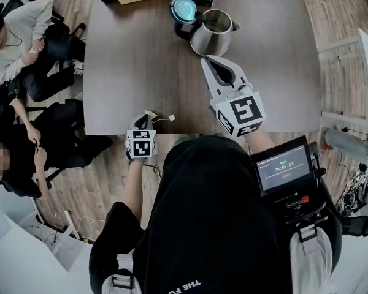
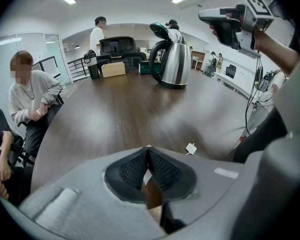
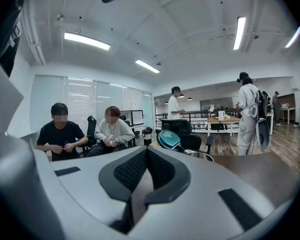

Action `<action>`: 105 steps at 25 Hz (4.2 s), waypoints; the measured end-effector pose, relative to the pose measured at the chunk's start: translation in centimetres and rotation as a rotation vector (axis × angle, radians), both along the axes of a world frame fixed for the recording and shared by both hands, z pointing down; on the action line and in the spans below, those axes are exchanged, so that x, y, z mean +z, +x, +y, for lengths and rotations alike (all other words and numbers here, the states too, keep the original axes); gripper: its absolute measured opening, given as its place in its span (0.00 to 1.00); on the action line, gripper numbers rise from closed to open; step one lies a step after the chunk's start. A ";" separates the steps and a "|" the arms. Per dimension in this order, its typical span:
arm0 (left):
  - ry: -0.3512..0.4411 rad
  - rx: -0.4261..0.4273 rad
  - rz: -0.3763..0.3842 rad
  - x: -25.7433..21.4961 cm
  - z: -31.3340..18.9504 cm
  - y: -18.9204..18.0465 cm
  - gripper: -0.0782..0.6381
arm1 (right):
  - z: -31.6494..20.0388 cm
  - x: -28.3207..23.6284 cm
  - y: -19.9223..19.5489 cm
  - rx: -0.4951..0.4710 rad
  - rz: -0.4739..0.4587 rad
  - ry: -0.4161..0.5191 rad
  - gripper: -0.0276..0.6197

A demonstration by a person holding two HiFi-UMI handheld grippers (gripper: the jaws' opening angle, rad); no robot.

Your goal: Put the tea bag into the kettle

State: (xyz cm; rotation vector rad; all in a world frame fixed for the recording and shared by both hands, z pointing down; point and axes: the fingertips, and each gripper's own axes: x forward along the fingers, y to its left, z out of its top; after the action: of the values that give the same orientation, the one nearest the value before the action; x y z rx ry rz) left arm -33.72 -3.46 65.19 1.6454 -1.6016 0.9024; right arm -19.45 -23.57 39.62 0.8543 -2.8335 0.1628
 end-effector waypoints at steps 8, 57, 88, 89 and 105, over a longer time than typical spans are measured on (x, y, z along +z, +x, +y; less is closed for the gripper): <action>0.041 0.007 -0.020 -1.1 -2.0 -0.6 0.12 | -0.5 0.0 0.3 0.020 -0.002 0.003 0.05; 0.742 0.076 0.047 -29.6 -20.0 5.6 0.12 | -3.2 -3.1 4.8 0.109 -0.031 0.067 0.05; 0.892 0.236 0.138 -36.1 -28.4 14.2 0.12 | -6.4 -2.6 9.3 0.196 -0.041 0.050 0.05; 0.894 0.237 0.138 -36.1 -28.7 14.2 0.12 | -6.4 -2.6 9.3 0.198 -0.040 0.048 0.05; 0.823 0.218 0.116 -30.8 -31.3 14.0 0.12 | -7.8 -0.2 10.5 0.217 -0.018 0.006 0.05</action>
State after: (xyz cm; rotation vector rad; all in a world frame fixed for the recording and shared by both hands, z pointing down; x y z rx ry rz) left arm -19.72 -34.73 34.39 2.4036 -1.8595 0.2105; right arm -9.00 -31.41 39.43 1.1658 -2.7532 0.1918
